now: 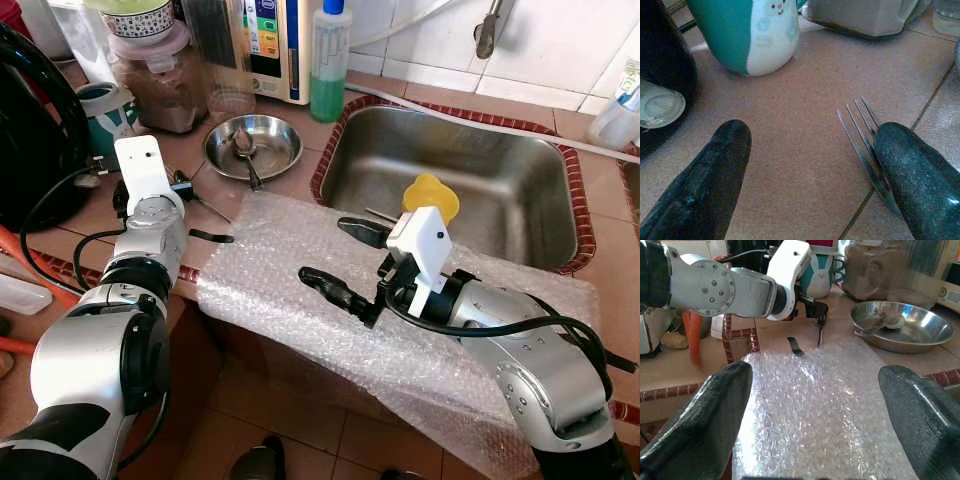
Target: Kitchen organization
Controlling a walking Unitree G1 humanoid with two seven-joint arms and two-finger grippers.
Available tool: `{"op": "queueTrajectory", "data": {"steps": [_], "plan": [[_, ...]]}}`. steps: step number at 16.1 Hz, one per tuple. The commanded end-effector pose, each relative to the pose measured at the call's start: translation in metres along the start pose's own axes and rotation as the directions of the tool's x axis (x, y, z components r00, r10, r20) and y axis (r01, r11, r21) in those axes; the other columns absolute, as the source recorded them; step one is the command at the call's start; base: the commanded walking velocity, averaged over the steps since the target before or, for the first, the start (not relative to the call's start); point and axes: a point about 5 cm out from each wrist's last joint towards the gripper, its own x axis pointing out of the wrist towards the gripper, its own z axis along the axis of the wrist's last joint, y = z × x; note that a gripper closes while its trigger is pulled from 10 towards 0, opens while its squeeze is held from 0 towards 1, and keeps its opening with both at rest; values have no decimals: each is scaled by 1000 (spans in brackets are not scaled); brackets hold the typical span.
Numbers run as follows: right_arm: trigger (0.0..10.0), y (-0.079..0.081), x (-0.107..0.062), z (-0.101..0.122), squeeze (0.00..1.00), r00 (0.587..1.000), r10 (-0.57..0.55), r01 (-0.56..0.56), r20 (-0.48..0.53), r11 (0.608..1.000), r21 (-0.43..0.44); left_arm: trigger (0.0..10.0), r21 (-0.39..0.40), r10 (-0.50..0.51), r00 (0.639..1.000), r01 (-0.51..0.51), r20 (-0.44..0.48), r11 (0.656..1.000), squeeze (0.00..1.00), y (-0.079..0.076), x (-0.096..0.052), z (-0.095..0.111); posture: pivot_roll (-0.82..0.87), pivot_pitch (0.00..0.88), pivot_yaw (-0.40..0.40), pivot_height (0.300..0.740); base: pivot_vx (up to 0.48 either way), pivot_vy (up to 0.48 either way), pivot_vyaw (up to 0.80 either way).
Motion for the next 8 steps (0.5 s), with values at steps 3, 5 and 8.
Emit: {"op": "queueTrajectory", "data": {"steps": [3,5,8], "plan": [[10000,1,-1,4,0,1000,-2,2,8,1000,-7,10000,18,-50,999,50,13,999,0,-8,-1,6,-95,178,15,740,0,0,0],[10000,2,-1,3,0,1000,-2,2,9,1000,-6,10000,4,-91,996,91,24,996,0,-16,-2,10,-96,180,14,740,0,0,0],[10000,3,-2,3,0,1000,0,0,5,1000,-5,10000,28,-106,993,105,50,994,0,-22,-4,15,-101,180,11,740,0,0,0]]}}
